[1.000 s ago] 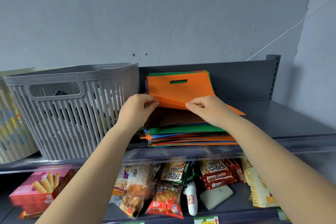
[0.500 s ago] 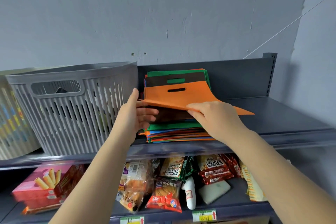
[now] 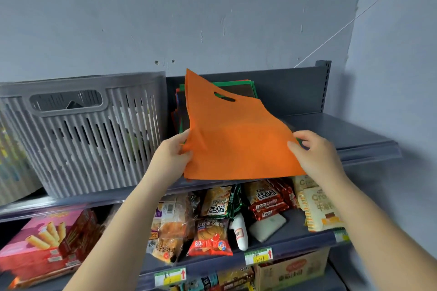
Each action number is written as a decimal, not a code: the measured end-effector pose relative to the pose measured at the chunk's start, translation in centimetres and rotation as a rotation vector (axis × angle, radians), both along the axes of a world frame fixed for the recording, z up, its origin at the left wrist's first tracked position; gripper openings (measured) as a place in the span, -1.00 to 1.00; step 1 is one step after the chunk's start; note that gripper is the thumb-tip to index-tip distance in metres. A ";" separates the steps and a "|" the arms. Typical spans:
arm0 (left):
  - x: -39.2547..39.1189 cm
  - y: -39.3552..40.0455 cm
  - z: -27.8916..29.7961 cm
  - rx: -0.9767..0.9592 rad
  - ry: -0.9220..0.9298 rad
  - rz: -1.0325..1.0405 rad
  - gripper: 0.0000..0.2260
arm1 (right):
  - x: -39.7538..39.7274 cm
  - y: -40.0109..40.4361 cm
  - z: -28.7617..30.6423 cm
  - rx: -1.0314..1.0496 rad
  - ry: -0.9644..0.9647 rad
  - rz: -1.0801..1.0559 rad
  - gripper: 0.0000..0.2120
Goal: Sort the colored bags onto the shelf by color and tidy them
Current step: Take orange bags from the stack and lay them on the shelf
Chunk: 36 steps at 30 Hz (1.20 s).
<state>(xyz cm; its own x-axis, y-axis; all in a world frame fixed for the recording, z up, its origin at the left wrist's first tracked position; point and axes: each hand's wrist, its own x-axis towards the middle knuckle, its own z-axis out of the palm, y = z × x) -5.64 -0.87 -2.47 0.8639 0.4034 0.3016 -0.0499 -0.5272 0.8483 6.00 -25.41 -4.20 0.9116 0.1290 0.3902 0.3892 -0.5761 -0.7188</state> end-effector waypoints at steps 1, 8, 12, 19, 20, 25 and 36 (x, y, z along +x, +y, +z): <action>-0.2 0.3 -0.2 0.001 -0.020 -0.020 -0.53 | 0.1 -0.2 -0.4 0.070 0.101 -0.022 -0.61; -2.4 0.4 -1.7 -0.255 -0.142 -0.286 -0.59 | -3.0 -1.4 -2.8 0.771 0.555 0.081 -0.81; -2.5 -0.4 -4.0 -0.295 -0.136 -0.436 -0.61 | -7.2 -3.5 -4.3 0.735 0.418 -0.035 -0.82; -1.9 -7.0 -9.9 -0.393 -0.047 -0.646 -0.63 | -16.4 -10.9 -7.2 0.651 0.267 -0.347 -0.77; -1.9 -8.3 -10.7 -0.396 -0.024 -0.680 -0.64 | -17.6 -12.0 -7.7 0.651 0.257 -0.395 -0.76; -2.8 -16.0 -13.5 -0.277 0.005 -0.777 -0.62 | -24.0 -17.8 -10.0 0.650 0.199 -0.597 -0.75; -10.3 -33.8 -16.3 -0.176 0.104 -0.898 -0.78 | -39.3 -31.5 -13.3 0.637 0.122 -0.936 -0.73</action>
